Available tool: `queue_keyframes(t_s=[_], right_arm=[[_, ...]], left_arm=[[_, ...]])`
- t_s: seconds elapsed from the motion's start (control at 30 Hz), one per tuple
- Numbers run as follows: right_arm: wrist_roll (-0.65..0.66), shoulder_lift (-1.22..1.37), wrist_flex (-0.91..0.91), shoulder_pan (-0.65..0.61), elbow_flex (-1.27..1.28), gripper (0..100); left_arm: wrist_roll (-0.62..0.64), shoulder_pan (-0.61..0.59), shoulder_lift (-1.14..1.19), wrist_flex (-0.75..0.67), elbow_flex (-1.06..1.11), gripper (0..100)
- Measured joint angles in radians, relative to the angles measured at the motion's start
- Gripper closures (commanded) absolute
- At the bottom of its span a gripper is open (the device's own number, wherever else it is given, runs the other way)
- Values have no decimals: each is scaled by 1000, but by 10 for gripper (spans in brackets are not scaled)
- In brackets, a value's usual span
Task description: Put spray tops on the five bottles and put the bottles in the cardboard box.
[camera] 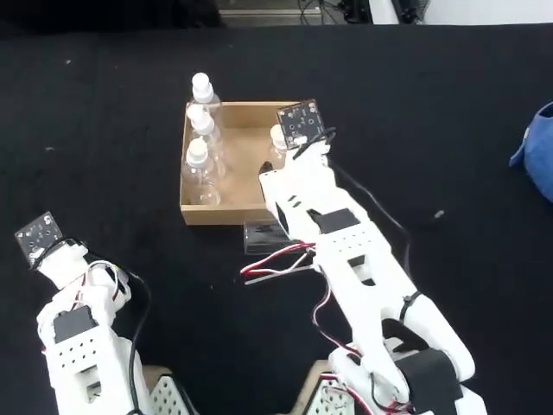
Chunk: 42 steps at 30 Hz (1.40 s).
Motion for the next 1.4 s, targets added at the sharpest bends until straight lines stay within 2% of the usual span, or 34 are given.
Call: queue_keyframes(t_s=[0.17,0.3,1.2,1.4], right_arm=[[0,0,0,0,0,728],[0,0,0,0,0,766],[0,0,-71,0,0,762],[0,109,-86,0,0,761]], left_arm=[[0,0,0,0,0,971],[0,0,0,0,0,971],[0,0,0,0,0,971],[0,0,0,0,0,971]])
